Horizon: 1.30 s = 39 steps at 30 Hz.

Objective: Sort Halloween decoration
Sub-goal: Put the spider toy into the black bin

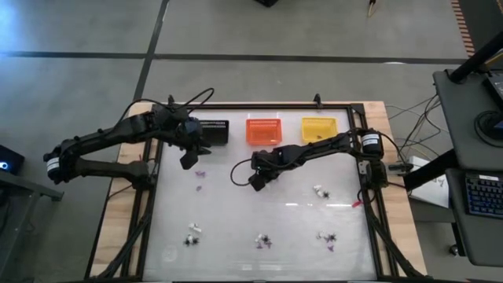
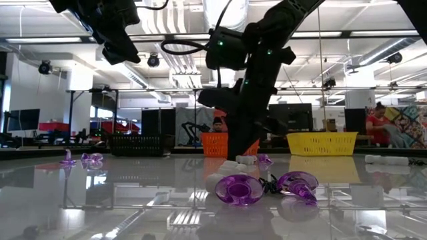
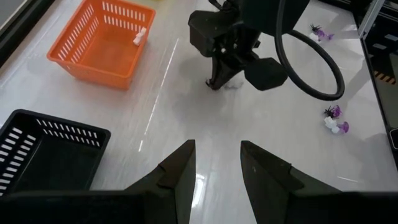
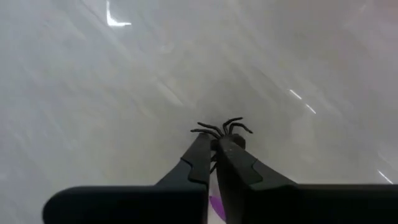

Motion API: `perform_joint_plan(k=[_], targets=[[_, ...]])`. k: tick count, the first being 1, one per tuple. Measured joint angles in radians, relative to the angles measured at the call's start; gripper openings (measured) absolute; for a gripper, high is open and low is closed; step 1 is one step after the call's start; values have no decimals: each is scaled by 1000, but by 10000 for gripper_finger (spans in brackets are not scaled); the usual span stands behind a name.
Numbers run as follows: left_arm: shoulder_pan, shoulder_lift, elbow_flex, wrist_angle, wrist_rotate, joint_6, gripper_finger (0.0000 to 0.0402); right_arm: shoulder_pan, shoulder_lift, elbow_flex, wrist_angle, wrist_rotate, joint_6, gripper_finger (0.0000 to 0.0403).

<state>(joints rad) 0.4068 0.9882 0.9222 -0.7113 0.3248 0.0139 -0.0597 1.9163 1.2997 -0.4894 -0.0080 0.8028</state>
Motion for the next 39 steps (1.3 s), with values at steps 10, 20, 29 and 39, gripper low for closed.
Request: perform_joint_plan(k=[10,20,29,39], targets=[[0,0,0,0,-2,-18,110,-21,-43,110,51,11,-79,8],[0,-2,0,-1,-88,-32,110,-136,-44,202,190,0,-212,8],[1,-3,0,0,-263,-101,110,-240,-45,201,343,-54,-212,9],[1,-10,0,-9,-327,-167,110,-276,50,202,555,-143,-170,9]])
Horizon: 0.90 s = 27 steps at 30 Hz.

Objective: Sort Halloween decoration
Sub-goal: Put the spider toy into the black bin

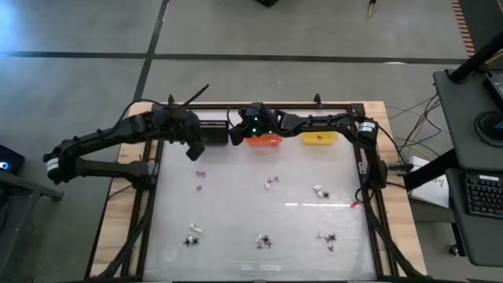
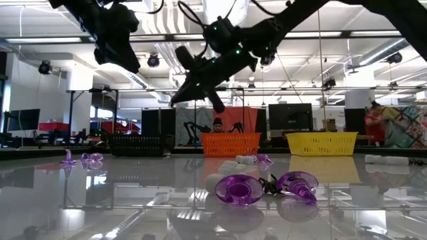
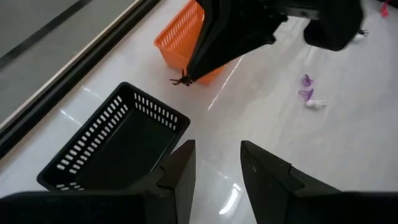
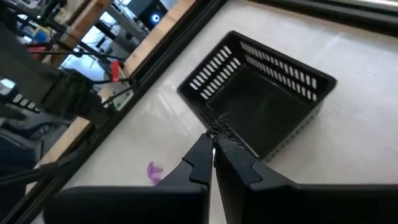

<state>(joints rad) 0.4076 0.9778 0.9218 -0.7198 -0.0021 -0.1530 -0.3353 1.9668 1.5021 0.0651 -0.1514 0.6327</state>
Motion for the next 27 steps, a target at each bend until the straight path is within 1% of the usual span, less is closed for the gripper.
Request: perform_joint_plan(k=[5,10,13,19,23,27], targets=[[0,-5,0,0,0,-25,110,-27,36,0,68,-42,13,9],[0,-5,0,0,0,-53,110,-36,80,0,187,-97,71,9],[0,-5,0,0,1,-72,110,-39,123,31,210,-142,106,9],[0,-5,0,-2,5,-75,110,-38,216,157,199,-242,122,9],[0,-6,0,-3,10,-75,110,-38,250,239,119,-248,97,10],[0,-6,0,-8,19,-74,110,-38,261,319,-11,-231,-15,25]])
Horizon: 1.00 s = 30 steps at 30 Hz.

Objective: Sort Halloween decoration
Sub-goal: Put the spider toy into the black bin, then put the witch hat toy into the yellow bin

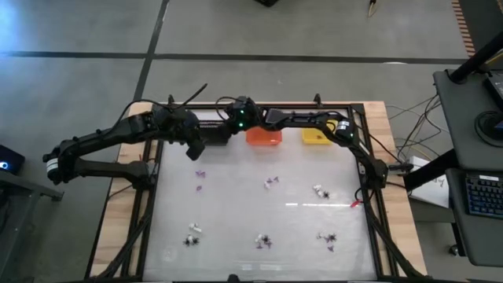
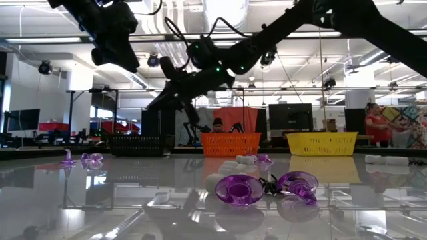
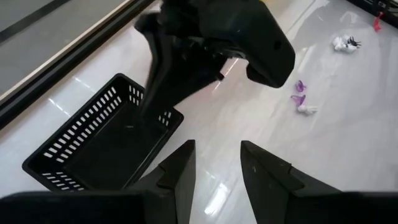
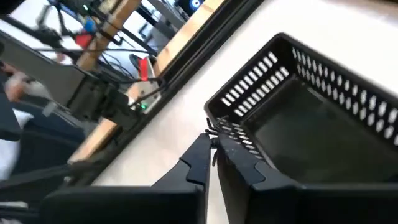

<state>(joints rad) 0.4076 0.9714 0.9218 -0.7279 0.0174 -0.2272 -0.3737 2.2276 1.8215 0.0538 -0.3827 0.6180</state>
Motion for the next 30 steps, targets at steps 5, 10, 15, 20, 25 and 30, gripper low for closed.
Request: perform_joint_plan(k=[5,10,15,20,25,30], targets=[[0,-1,0,-26,1,0,110,0,12,95,-118,50,-108,61],[0,-2,0,-88,2,0,110,-5,12,156,-233,121,-180,92],[-7,-12,0,-162,22,-3,110,-24,4,207,-440,123,-237,105],[-56,-19,-1,-228,22,-28,110,-32,-14,234,-636,125,-263,107],[-147,-20,-16,-228,21,-84,110,-9,-46,233,-736,125,-280,110],[-240,-21,-77,-195,9,-146,110,20,-53,232,-830,141,-288,114]])
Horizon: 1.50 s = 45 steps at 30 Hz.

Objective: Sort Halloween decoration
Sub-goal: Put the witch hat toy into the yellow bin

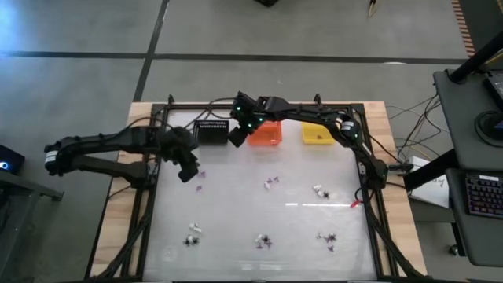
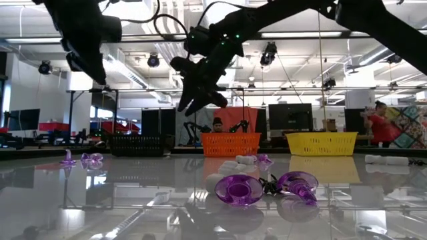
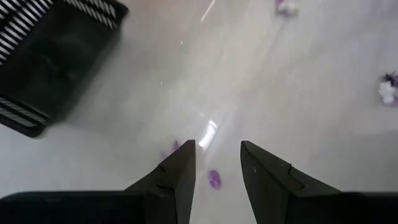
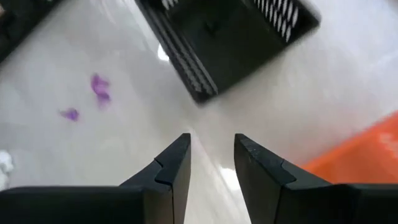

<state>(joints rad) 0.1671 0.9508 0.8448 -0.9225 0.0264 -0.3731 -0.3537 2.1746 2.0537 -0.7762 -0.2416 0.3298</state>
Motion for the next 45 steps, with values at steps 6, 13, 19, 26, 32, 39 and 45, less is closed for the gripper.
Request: perform_joint_plan(k=[6,13,19,26,32,39,45], targets=[[-84,-2,-145,110,-2,-126,110,43,-7,0,-83,69,29,116],[-144,0,-265,171,-2,-257,110,93,-7,-1,-90,85,78,119],[-188,0,-304,183,1,-303,110,125,-7,-1,-109,88,103,119],[-202,28,-305,190,1,-326,110,145,-7,-1,-112,91,146,121],[-215,88,-314,229,0,-320,110,158,-9,-1,-168,132,153,121],[-226,148,-333,295,-14,-317,110,166,-14,-1,-216,167,161,121],[-226,193,-343,298,-15,-320,110,173,-20,-1,-216,167,171,121]])
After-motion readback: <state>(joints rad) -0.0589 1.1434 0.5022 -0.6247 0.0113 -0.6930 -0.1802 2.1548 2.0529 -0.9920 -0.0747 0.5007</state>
